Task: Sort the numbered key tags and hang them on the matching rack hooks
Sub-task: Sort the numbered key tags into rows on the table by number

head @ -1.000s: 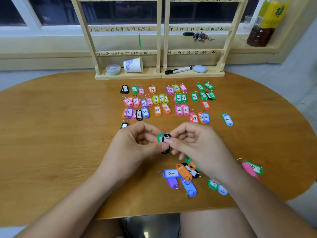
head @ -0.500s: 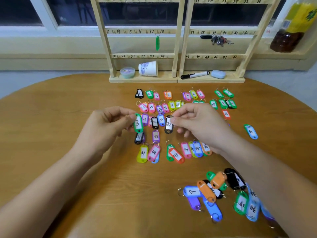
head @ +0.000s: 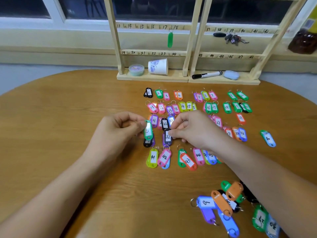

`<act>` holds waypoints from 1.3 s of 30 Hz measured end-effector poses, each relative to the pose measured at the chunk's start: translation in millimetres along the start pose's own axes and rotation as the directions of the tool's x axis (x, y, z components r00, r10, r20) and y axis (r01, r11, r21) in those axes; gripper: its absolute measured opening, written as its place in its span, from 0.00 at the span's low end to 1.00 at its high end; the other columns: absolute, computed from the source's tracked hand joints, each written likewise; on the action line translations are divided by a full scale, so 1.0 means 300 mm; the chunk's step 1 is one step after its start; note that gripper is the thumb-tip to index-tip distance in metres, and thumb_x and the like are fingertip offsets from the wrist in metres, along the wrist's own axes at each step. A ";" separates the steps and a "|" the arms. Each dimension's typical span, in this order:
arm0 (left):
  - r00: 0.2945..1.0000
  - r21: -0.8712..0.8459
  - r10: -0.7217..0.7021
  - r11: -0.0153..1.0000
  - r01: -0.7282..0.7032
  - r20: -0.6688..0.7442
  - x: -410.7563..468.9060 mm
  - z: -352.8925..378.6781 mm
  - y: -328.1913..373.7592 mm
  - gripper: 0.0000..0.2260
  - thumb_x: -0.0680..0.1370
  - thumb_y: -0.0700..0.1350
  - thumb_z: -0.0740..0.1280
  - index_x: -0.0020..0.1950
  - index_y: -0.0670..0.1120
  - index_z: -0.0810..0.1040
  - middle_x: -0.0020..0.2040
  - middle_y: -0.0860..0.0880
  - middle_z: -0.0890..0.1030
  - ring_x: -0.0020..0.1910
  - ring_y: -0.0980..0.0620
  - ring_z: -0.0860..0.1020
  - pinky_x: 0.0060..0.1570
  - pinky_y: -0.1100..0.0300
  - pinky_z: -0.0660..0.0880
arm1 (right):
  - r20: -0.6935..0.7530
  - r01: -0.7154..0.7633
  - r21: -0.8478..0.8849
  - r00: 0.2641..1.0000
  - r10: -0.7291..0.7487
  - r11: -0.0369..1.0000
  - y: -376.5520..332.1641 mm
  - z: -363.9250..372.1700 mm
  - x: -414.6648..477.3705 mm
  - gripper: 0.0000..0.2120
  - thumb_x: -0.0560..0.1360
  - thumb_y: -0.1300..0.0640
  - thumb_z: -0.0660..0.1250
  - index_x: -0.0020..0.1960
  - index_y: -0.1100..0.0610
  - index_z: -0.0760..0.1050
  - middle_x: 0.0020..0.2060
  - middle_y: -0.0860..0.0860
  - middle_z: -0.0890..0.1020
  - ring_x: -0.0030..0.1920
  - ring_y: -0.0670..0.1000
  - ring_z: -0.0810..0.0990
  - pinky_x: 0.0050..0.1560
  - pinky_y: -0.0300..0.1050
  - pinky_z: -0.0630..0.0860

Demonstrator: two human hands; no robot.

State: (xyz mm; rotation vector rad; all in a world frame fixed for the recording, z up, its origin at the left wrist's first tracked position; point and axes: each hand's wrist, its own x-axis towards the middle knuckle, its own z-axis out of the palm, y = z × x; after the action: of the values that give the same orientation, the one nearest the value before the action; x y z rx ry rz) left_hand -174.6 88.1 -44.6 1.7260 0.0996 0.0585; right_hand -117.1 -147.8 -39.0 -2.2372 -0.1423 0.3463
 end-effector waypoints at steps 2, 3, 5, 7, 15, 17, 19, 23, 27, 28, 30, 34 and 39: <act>1.000 -0.002 -0.008 1.000 0.008 0.008 -0.001 0.001 -0.001 0.03 0.81 0.42 0.74 0.50 0.45 0.87 0.42 0.35 0.84 0.37 0.53 0.78 0.37 0.65 0.74 | -0.017 0.015 -0.067 1.000 -0.016 0.998 -0.004 0.006 0.005 0.07 0.74 0.54 0.81 0.44 0.52 0.83 0.35 0.49 0.86 0.34 0.47 0.83 0.38 0.46 0.78; 1.000 -0.003 -0.012 1.000 0.012 0.013 0.000 0.002 -0.002 0.03 0.81 0.42 0.74 0.50 0.45 0.87 0.42 0.35 0.85 0.38 0.52 0.79 0.37 0.65 0.74 | -0.025 0.022 -0.092 0.999 -0.024 0.996 -0.005 0.009 0.006 0.07 0.74 0.54 0.81 0.43 0.51 0.83 0.35 0.48 0.86 0.35 0.47 0.83 0.38 0.46 0.78; 0.999 -0.006 -0.024 1.000 0.024 0.026 0.000 0.004 -0.006 0.03 0.81 0.42 0.73 0.50 0.45 0.87 0.42 0.36 0.86 0.39 0.50 0.81 0.39 0.62 0.75 | -0.030 0.030 -0.122 0.999 -0.034 0.992 -0.008 0.015 0.006 0.08 0.73 0.53 0.81 0.43 0.51 0.83 0.34 0.47 0.85 0.36 0.48 0.83 0.40 0.48 0.81; 0.999 -0.007 -0.033 0.999 0.033 0.040 0.002 0.006 -0.008 0.03 0.81 0.41 0.73 0.50 0.45 0.87 0.43 0.35 0.86 0.39 0.50 0.82 0.39 0.62 0.76 | -0.035 0.030 -0.129 0.999 -0.035 0.991 -0.014 0.021 0.006 0.08 0.73 0.52 0.82 0.43 0.51 0.83 0.35 0.47 0.86 0.36 0.48 0.85 0.42 0.52 0.84; 0.998 -0.006 -0.037 0.999 0.037 0.047 0.000 0.003 -0.010 0.02 0.80 0.42 0.75 0.49 0.46 0.87 0.41 0.36 0.86 0.40 0.48 0.82 0.39 0.61 0.78 | -0.047 0.030 -0.155 0.998 -0.037 0.987 -0.034 0.038 0.006 0.08 0.73 0.51 0.80 0.42 0.51 0.82 0.35 0.48 0.86 0.37 0.50 0.86 0.44 0.55 0.85; 0.998 -0.024 -0.028 0.999 0.029 0.054 -0.006 0.008 -0.006 0.01 0.80 0.42 0.76 0.49 0.46 0.87 0.41 0.38 0.86 0.41 0.46 0.83 0.43 0.55 0.80 | -0.076 0.046 -0.132 0.996 -0.057 0.990 -0.032 0.031 0.005 0.05 0.76 0.53 0.76 0.42 0.51 0.83 0.35 0.47 0.87 0.38 0.51 0.86 0.46 0.57 0.85; 0.999 -0.041 -0.023 0.999 0.024 0.048 -0.010 0.012 -0.005 0.01 0.79 0.42 0.77 0.48 0.46 0.87 0.41 0.38 0.86 0.42 0.44 0.84 0.49 0.45 0.81 | -0.108 0.103 -0.080 0.988 -0.112 0.991 -0.047 0.018 -0.003 0.06 0.79 0.53 0.73 0.44 0.51 0.83 0.36 0.47 0.87 0.37 0.50 0.85 0.44 0.52 0.84; 1.000 -0.069 -0.009 0.998 0.011 0.020 -0.010 0.019 0.000 0.03 0.78 0.43 0.78 0.49 0.45 0.86 0.41 0.38 0.86 0.40 0.46 0.85 0.48 0.43 0.82 | 0.039 0.167 0.188 0.983 -0.177 0.968 -0.098 0.012 -0.042 0.07 0.80 0.54 0.74 0.48 0.57 0.84 0.38 0.52 0.88 0.34 0.44 0.80 0.32 0.33 0.72; 1.000 -0.070 0.005 0.998 -0.006 -0.013 -0.009 0.029 -0.001 0.05 0.78 0.43 0.78 0.50 0.44 0.85 0.41 0.38 0.86 0.37 0.49 0.83 0.41 0.53 0.77 | 0.084 0.213 0.191 0.969 -0.232 0.958 -0.100 0.027 -0.037 0.04 0.77 0.56 0.78 0.49 0.55 0.85 0.37 0.53 0.86 0.36 0.45 0.82 0.33 0.33 0.73; 1.000 -0.082 0.008 0.997 -0.010 -0.019 -0.006 0.032 -0.005 0.04 0.78 0.43 0.78 0.50 0.44 0.85 0.41 0.38 0.86 0.38 0.48 0.83 0.42 0.51 0.76 | 0.090 0.206 0.203 0.970 -0.228 0.957 -0.100 0.026 -0.031 0.04 0.77 0.57 0.79 0.49 0.55 0.85 0.37 0.53 0.86 0.36 0.46 0.82 0.33 0.34 0.73; 0.999 -0.091 0.024 0.996 -0.026 -0.021 -0.001 0.037 -0.011 0.04 0.79 0.43 0.77 0.51 0.45 0.85 0.42 0.39 0.87 0.40 0.47 0.85 0.41 0.51 0.77 | 0.106 0.173 0.235 0.974 -0.202 0.957 -0.108 0.015 -0.009 0.05 0.76 0.58 0.79 0.50 0.56 0.85 0.37 0.53 0.86 0.36 0.47 0.82 0.31 0.37 0.73; 0.999 -0.087 0.044 0.995 -0.045 -0.012 0.007 0.037 -0.016 0.02 0.82 0.46 0.73 0.51 0.49 0.85 0.43 0.43 0.88 0.41 0.42 0.85 0.38 0.59 0.76 | -0.011 0.144 0.207 0.989 -0.144 0.968 -0.122 -0.053 0.107 0.05 0.75 0.59 0.79 0.49 0.56 0.85 0.37 0.51 0.87 0.34 0.45 0.80 0.31 0.38 0.73; 0.997 -0.028 0.073 0.997 -0.073 -0.028 0.018 0.022 -0.035 0.04 0.84 0.44 0.71 0.52 0.51 0.85 0.38 0.46 0.85 0.47 0.33 0.86 0.48 0.50 0.77 | -0.188 0.045 0.078 0.982 -0.030 0.996 -0.115 -0.122 0.319 0.03 0.76 0.59 0.79 0.48 0.55 0.86 0.43 0.52 0.88 0.38 0.47 0.83 0.35 0.40 0.77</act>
State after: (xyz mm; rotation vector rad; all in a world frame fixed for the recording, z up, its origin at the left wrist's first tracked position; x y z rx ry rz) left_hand -168.9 83.9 -56.1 1.6995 0.0553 0.1367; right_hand -14.2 -132.2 -9.3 -2.1697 -0.0691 0.1179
